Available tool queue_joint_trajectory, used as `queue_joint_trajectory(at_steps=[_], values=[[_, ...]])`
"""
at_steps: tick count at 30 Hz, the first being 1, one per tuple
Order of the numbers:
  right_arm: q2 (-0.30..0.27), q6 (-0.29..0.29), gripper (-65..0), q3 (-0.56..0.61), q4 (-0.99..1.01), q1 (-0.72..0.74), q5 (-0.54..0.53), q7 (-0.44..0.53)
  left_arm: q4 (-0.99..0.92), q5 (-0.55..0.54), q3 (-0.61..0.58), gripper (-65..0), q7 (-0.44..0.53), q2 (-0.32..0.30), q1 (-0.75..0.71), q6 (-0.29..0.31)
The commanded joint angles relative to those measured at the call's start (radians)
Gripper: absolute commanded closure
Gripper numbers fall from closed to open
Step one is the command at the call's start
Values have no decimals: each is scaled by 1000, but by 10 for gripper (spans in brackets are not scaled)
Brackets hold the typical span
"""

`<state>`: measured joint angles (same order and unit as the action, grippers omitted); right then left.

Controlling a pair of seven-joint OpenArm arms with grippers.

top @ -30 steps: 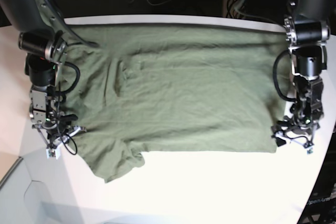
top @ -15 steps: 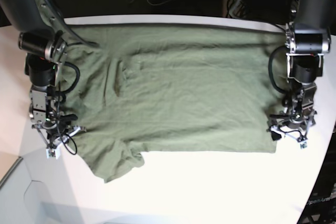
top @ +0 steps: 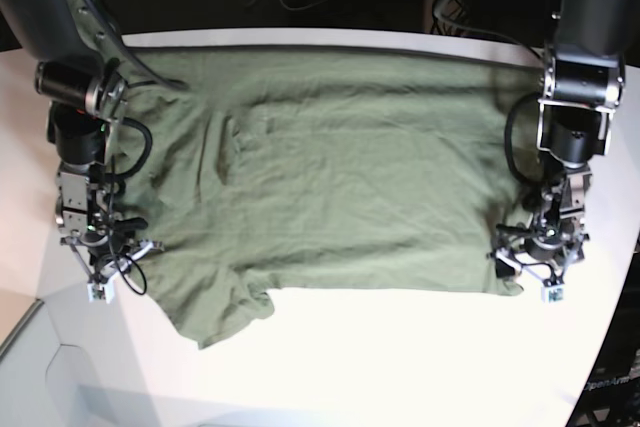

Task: Layout the t-shirt on the table in an organized manner, then fold the t-shirt properly
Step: 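Lower the left gripper onto the shirt side edge and grasp it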

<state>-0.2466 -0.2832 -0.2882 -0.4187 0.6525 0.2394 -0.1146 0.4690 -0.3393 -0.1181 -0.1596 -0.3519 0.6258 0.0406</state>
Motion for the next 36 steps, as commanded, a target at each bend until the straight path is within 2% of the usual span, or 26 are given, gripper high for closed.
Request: queue_joint_trajectory(at_steps=[1, 3, 7, 14, 18, 24, 36], values=[[-7, 5, 0, 2, -3, 14, 13, -30, 55, -2, 5, -514, 33, -17, 42, 0], [-7, 5, 0, 2, -3, 14, 13, -30, 113, -2, 5, -514, 19, -40, 24, 0], [-7, 5, 0, 2, -3, 14, 13, -30, 247, -2, 7, -514, -87, -66, 12, -2], [-7, 5, 0, 2, -3, 14, 13, -30, 196, 3, 7, -514, -88, -39, -13, -2], [-7, 5, 0, 2, -3, 14, 13, -30, 49, 7, 5, -515, 22, 0, -11, -2], [-7, 5, 0, 2, -3, 14, 13, -30, -94, 7, -2, -515, 151, 1, -10, 0], [-7, 5, 0, 2, -3, 14, 13, -30, -108, 7, -4, -508, 165, 4, -25, 0]])
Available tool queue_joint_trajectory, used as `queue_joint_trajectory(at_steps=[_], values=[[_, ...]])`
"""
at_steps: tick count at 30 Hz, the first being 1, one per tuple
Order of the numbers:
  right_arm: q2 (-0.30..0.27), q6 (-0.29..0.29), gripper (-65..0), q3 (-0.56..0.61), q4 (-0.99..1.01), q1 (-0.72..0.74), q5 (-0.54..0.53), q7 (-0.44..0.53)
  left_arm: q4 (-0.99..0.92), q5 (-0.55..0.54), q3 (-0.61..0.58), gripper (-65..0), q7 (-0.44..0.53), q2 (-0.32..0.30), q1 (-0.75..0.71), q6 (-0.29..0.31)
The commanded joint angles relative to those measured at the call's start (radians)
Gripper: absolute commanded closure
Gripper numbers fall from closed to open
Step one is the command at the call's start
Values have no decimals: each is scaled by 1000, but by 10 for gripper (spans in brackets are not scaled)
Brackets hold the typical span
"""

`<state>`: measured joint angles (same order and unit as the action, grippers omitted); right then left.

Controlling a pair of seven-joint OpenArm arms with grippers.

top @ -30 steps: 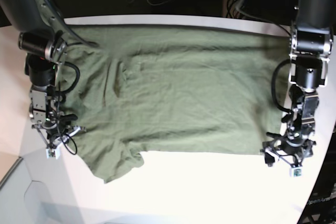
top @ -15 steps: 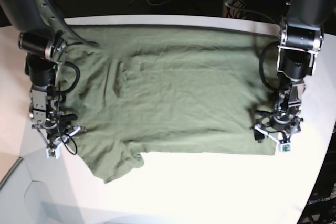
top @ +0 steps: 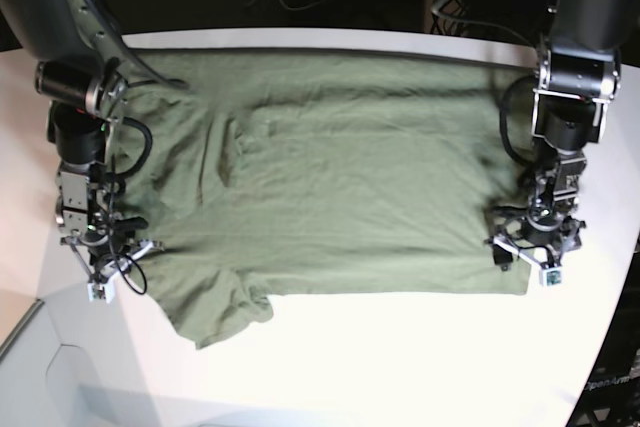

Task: Layout the t-shirt on the table in an organized manner, then fold the t-shirt properly
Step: 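Lower the left gripper onto the shirt side edge and grasp it, then lift the hem side with both grippers and fold it over toward the collar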

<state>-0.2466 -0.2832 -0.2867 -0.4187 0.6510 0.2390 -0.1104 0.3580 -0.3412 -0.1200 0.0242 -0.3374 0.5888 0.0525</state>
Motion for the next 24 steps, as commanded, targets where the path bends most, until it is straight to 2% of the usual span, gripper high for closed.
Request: queue_joint_trajectory(at_steps=[1, 9, 14, 19, 24], values=[[-7, 5, 0, 1, -3, 16, 13, -35, 3, 9, -2, -492, -17, -10, 3, -12], [-9, 5, 0, 1, -3, 16, 13, -35, 3, 0, 6, -165, -16, -1, -13, -10], [-12, 5, 0, 1, -3, 14, 13, -35, 3, 0, 6, -8, -14, 8, -23, -10], [-12, 5, 0, 1, -3, 6, 13, -35, 22, -2, 7, -3, -14, 10, -25, -10], [-13, 5, 0, -6, -9, 8, 9, -27, 164, -52, 7, -3, -30, 2, -26, -18]])
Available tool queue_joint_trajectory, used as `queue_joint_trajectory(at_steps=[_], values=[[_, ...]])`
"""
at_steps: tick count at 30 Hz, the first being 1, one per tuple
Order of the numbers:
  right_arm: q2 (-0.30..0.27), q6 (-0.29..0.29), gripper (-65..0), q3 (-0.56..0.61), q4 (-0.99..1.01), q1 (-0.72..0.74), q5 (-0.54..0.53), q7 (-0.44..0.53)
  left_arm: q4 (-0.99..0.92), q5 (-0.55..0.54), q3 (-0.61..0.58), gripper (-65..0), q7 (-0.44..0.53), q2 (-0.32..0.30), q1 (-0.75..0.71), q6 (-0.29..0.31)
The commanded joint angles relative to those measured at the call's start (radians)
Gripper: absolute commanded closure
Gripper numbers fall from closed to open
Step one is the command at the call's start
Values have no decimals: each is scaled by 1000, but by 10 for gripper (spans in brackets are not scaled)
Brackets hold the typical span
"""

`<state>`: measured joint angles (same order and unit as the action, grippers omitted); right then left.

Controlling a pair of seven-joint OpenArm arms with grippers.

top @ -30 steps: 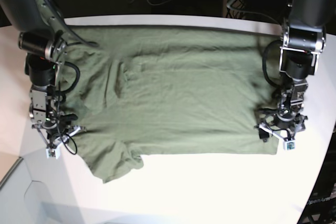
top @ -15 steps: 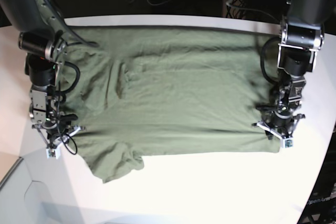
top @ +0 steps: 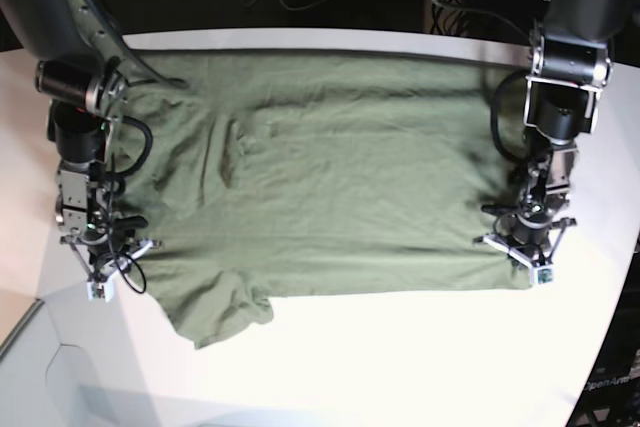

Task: Layout the t-shirt on the table in an organized manner, then fold the t-shirt properly
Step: 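Lift the hem side with both grippers and fold it over toward the collar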

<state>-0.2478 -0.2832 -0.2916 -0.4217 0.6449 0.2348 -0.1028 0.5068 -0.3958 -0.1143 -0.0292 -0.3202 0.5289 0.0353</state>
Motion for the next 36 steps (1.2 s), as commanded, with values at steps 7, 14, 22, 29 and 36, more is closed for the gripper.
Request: queue_joint_trajectory(at_steps=[7, 14, 22, 29, 36], values=[[-12, 0, 0, -1, -144, -24, 11, -42, 155, -116, 1, -3, -74, -43, -11, -1], [5, -89, 0, -28, -375, -139, -36, -44, 287, -122, 1, -3, -76, -49, -94, -4], [38, -176, 0, -116, -609, -244, -71, -44, 393, -124, 69, -3, -77, -67, -152, -5], [81, -236, 0, -153, -803, -343, -73, -44, 545, -124, 186, -3, -219, -63, -220, -4], [153, -324, 0, -235, -988, -432, -73, -44, 694, -124, 215, -3, -229, -63, -306, -4]])
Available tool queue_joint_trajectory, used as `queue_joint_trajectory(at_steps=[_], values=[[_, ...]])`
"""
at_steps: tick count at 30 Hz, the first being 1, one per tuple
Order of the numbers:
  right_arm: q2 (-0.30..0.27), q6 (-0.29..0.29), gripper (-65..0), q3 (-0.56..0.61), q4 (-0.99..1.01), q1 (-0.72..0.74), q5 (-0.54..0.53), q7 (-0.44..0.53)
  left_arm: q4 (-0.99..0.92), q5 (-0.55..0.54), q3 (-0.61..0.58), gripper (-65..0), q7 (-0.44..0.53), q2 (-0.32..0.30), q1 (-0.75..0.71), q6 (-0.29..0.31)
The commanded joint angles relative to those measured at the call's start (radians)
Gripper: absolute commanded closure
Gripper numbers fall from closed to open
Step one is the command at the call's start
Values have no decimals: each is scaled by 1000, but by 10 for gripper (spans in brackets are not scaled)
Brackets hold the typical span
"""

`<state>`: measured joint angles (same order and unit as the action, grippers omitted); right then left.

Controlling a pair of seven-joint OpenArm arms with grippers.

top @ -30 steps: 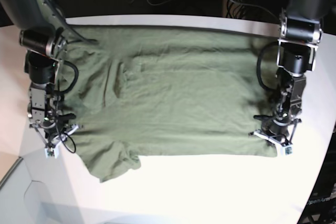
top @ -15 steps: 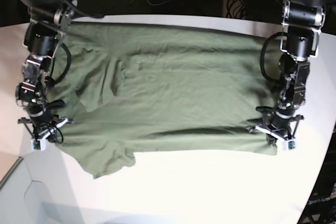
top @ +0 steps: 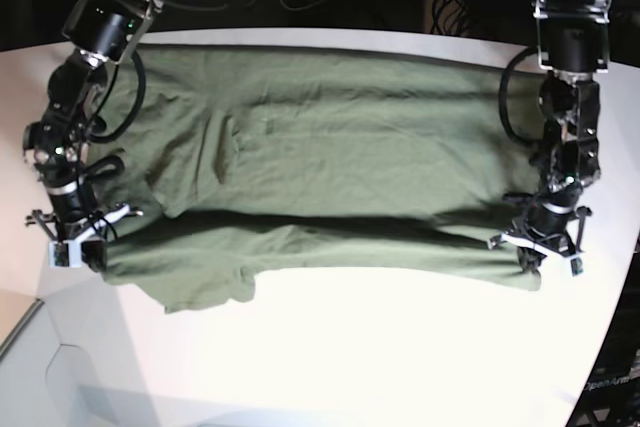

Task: Layout the t-shirt on the table in an organized manner, then fold the t-shirt properly
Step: 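Lift the hem side with both grippers and fold it over toward the collar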

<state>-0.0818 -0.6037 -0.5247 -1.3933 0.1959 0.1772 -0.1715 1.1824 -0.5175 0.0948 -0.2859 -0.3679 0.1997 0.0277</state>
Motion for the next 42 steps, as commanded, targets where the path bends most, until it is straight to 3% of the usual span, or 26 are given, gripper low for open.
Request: queue_joint_trajectory(at_steps=[1, 15, 24, 34, 36, 39, 42], values=[[-11, -3, 0, -4, -44, -3, -15, 25, 41, -2, 12, -3, 27, -15, 5, 4], [-11, -3, 0, -2, -263, -255, -195, 25, 302, -3, 142, -3, 26, -13, -219, 4], [-13, -3, 0, -13, -370, -399, -276, 26, 465, -3, 227, -3, 26, 28, -377, 4], [-9, -5, 0, -73, -370, -510, -324, 34, 479, -3, 280, -3, 26, 28, -486, 11], [-6, -22, 0, -73, -369, -536, -324, 34, 474, -3, 280, -3, 26, 28, -494, 11], [6, -91, 0, -74, -364, -551, -324, 34, 472, 0, 276, -3, 26, 28, -507, 11], [26, -94, 0, -94, -364, -557, -321, 31, 472, 6, 279, -3, 26, 28, -530, 11]])
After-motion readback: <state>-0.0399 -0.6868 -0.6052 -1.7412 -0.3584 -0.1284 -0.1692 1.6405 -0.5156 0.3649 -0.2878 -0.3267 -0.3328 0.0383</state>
